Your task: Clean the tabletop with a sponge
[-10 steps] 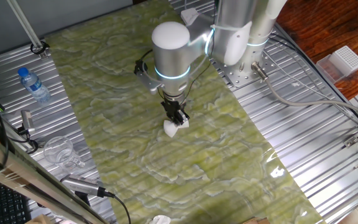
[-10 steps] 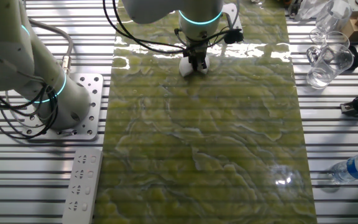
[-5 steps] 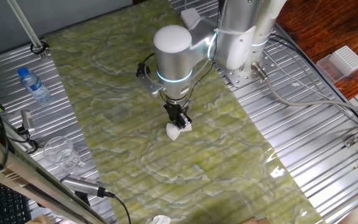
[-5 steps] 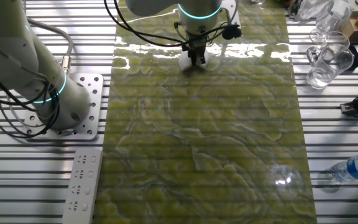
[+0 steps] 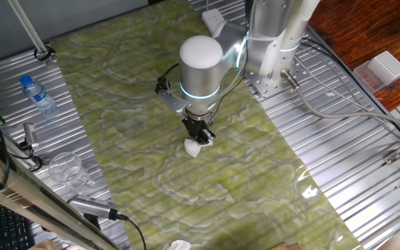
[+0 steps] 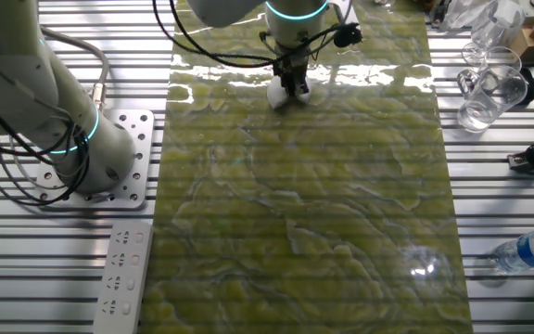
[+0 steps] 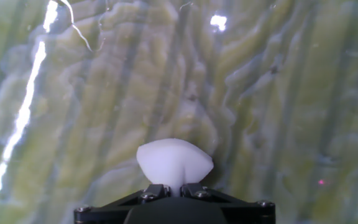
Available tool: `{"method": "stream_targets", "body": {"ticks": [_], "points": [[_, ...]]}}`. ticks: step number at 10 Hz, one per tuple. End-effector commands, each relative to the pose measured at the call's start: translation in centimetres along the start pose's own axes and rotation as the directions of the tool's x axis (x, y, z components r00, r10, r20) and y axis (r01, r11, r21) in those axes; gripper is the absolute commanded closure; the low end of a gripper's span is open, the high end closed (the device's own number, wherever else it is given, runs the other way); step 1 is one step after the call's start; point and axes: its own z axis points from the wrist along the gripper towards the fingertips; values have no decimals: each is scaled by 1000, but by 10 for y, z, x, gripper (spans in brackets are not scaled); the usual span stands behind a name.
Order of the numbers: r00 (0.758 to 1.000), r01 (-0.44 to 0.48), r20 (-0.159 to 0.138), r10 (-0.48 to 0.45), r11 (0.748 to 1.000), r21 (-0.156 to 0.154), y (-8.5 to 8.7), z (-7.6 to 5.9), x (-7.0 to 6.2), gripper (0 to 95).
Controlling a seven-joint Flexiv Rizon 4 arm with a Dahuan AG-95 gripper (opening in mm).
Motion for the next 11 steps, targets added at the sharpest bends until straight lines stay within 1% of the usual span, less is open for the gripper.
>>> {"method": "stream_targets", "body": {"ticks": [1, 2, 3, 4, 5, 7, 8, 9, 11], "points": [[999, 28, -18, -28, 1000, 3, -12, -9, -4, 950], [999, 42, -21, -42, 999, 8, -16, -10, -6, 950], [998, 64, -19, -64, 998, 7, -27, -9, -9, 950], [997, 72, -16, -72, 997, 5, -33, -9, -9, 950], [996, 83, -14, -83, 997, -1, -44, -10, -10, 950], [994, 106, -12, -106, 994, -6, -60, -13, -10, 950], [994, 113, -7, -113, 994, -14, -67, -13, -12, 950], [992, 124, -5, -124, 992, -14, -75, -12, -16, 950], [991, 135, -3, -135, 991, -19, -86, -10, -25, 950]]}}
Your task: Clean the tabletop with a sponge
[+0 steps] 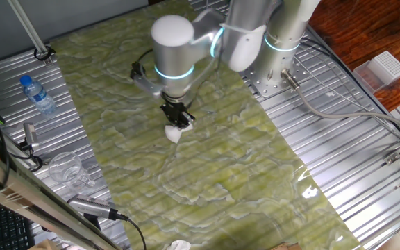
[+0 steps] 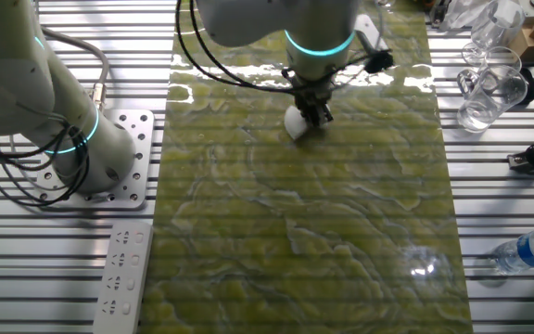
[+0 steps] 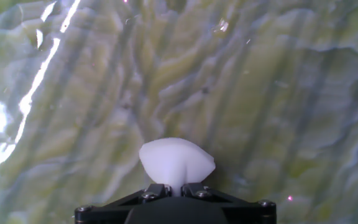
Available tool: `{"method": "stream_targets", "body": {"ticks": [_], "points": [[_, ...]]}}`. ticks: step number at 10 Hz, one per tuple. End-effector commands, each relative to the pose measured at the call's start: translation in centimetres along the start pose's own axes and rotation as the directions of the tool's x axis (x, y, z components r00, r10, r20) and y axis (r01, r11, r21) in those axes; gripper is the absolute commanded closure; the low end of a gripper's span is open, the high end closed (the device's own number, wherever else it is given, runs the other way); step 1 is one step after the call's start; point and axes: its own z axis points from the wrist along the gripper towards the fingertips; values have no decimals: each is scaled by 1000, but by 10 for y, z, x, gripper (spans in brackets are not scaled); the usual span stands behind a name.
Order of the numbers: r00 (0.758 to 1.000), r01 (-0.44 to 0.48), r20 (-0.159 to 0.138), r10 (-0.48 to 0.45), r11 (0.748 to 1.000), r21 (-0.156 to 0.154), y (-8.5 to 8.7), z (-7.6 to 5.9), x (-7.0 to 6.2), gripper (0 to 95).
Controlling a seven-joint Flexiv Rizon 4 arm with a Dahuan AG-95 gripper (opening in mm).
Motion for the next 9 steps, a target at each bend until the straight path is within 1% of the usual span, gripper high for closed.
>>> {"method": "stream_targets", "body": {"ticks": [1, 3, 5, 6, 8, 9], "points": [[1000, 10, 4, -10, 1000, 0, -6, 7, -8, 950], [1000, 16, 4, -16, 1000, 0, -11, 9, -13, 950], [1000, 25, -4, -25, 1000, 2, -16, 7, -18, 950], [1000, 28, -2, -28, 1000, 3, -19, 7, -18, 950], [999, 34, 6, -34, 999, 10, -26, 13, -18, 950], [999, 36, 8, -37, 999, 11, -28, 14, -19, 950]]}}
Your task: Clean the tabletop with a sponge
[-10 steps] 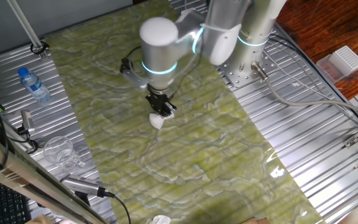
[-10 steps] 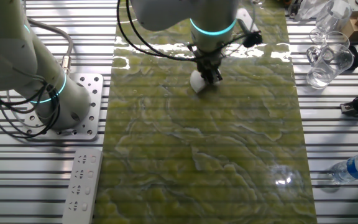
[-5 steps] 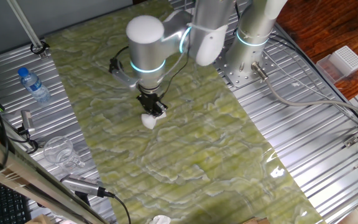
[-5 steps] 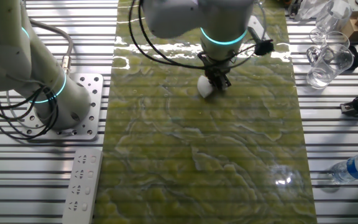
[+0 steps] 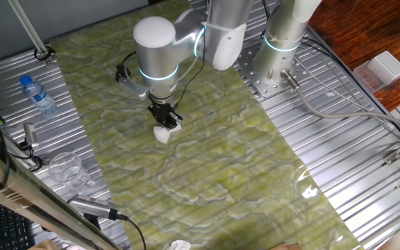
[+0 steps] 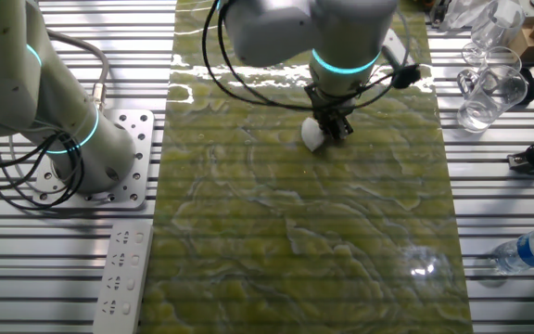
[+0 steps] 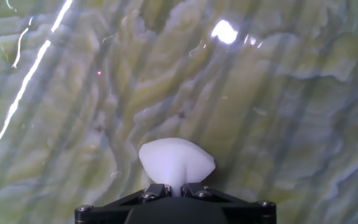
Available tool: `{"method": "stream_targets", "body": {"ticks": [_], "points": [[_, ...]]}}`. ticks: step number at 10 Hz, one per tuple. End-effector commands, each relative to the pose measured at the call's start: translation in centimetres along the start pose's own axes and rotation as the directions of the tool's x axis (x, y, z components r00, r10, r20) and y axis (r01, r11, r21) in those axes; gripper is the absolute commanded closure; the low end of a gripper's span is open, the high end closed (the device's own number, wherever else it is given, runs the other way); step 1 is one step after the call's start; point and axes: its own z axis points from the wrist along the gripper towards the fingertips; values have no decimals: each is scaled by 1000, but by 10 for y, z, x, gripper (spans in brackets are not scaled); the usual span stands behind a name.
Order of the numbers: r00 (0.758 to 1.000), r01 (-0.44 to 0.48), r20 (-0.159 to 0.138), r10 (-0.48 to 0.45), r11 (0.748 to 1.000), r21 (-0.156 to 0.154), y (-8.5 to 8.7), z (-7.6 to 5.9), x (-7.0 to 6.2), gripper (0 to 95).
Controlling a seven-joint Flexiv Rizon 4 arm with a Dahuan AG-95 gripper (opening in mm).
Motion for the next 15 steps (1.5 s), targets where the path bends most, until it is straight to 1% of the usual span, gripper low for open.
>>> {"method": "stream_targets", "body": {"ticks": [1, 2, 3, 5, 6, 7, 10, 11, 12, 14, 15], "points": [[1000, 0, -18, 0, 1000, -5, -3, -1, 1, 950], [1000, 11, -13, -11, 1000, 2, -5, -3, 2, 950], [1000, 13, -10, -13, 1000, 6, -6, -2, 3, 950], [1000, 24, -3, -24, 999, 23, -7, 0, 2, 950], [999, 45, -12, -45, 998, 31, -10, -5, 1, 950], [999, 54, -11, -53, 998, 31, -11, -9, 1, 950], [998, 59, 27, -60, 996, 60, -12, -7, -1, 950], [997, 63, 31, -65, 996, 64, -12, -8, -2, 950], [998, 55, 31, -57, 997, 60, -11, -8, -2, 950], [999, 38, 14, -38, 998, 52, -12, -10, -2, 950], [1000, 25, 9, -26, 999, 48, -12, -11, -2, 950]]}}
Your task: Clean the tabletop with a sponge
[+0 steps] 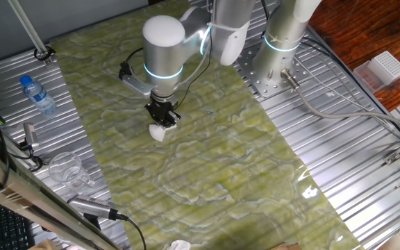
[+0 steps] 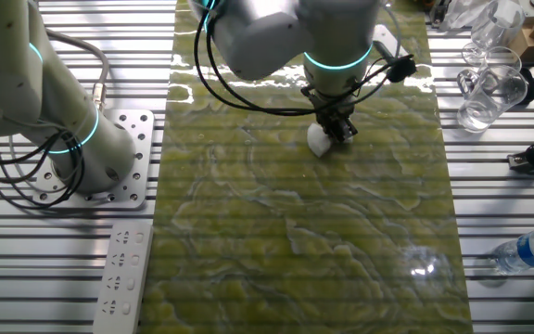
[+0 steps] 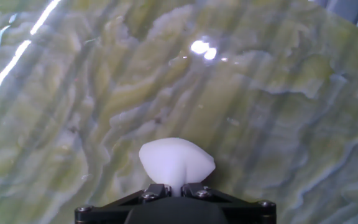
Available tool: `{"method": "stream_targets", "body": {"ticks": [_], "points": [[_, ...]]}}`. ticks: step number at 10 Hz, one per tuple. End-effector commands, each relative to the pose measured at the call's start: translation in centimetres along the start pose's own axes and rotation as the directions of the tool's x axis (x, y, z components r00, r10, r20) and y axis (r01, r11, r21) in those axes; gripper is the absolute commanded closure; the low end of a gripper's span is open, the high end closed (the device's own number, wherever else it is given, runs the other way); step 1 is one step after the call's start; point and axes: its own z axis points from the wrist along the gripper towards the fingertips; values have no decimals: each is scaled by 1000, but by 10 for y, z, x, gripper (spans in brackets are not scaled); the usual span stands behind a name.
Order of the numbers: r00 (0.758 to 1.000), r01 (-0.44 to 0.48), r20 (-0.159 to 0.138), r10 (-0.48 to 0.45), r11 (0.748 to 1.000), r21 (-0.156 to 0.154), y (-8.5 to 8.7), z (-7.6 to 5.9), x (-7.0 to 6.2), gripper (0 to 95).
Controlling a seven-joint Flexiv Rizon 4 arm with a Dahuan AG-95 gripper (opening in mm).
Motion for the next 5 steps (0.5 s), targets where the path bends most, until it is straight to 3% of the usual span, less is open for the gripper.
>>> {"method": "stream_targets", "body": {"ticks": [1, 4, 5], "points": [[999, -37, -35, 35, 998, -42, 4, -5, 2, 950], [997, -40, -65, 35, 997, -66, 3, -6, 3, 950], [996, -31, -91, 23, 996, -84, 3, -6, 3, 950]]}}
